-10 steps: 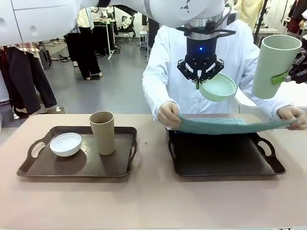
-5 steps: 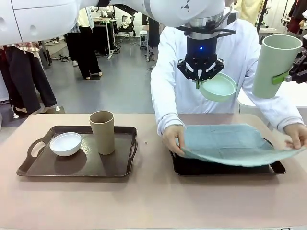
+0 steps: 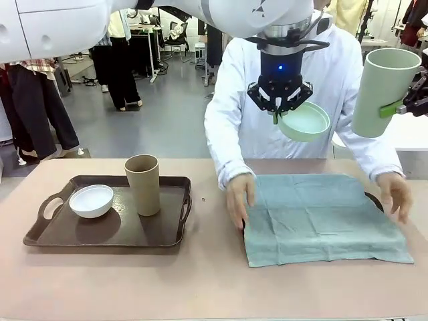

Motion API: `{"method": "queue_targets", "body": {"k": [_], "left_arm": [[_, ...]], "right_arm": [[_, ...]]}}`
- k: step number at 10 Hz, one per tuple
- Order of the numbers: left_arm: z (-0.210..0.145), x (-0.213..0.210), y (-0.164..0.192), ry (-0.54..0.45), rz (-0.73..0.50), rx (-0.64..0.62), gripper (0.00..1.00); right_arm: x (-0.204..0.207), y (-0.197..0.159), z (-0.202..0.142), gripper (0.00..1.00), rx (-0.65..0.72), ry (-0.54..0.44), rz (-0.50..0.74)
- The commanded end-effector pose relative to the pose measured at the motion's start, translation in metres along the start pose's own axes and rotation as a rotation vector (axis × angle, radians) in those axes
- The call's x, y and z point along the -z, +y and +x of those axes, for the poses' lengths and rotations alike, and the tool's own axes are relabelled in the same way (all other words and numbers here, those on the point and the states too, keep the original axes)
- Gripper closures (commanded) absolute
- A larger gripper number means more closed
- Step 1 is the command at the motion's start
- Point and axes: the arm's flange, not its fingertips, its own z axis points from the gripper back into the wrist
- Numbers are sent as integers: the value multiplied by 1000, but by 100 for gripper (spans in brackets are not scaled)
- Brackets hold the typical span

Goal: Set up a tray with a mat and arrange the tableware.
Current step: Place the Picnic Bowl and Reusable plastic cup back onto the Handle tray in front of the human's position.

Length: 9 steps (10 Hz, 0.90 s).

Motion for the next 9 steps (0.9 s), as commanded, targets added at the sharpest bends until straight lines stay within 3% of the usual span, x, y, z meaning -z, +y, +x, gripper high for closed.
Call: {"method": "queue_targets", "body": {"k": [1, 4, 5, 7, 9], "left_arm": [[4, -5, 0, 2, -18, 11, 100], [4, -5, 0, 2, -18, 11, 100], [0, 0, 0, 0, 0, 0, 96], [7, 44, 18, 58, -66, -11, 96], [10, 54, 25, 43, -99, -26, 96]], "right_arm": [[1, 1, 2, 75, 0, 3, 0], [1, 1, 2, 75, 0, 3, 0], [0, 0, 0, 16, 0, 0, 0], [11, -24, -42, 16, 57, -57, 78], [20, -29, -51, 16, 54, -87, 127]]}}
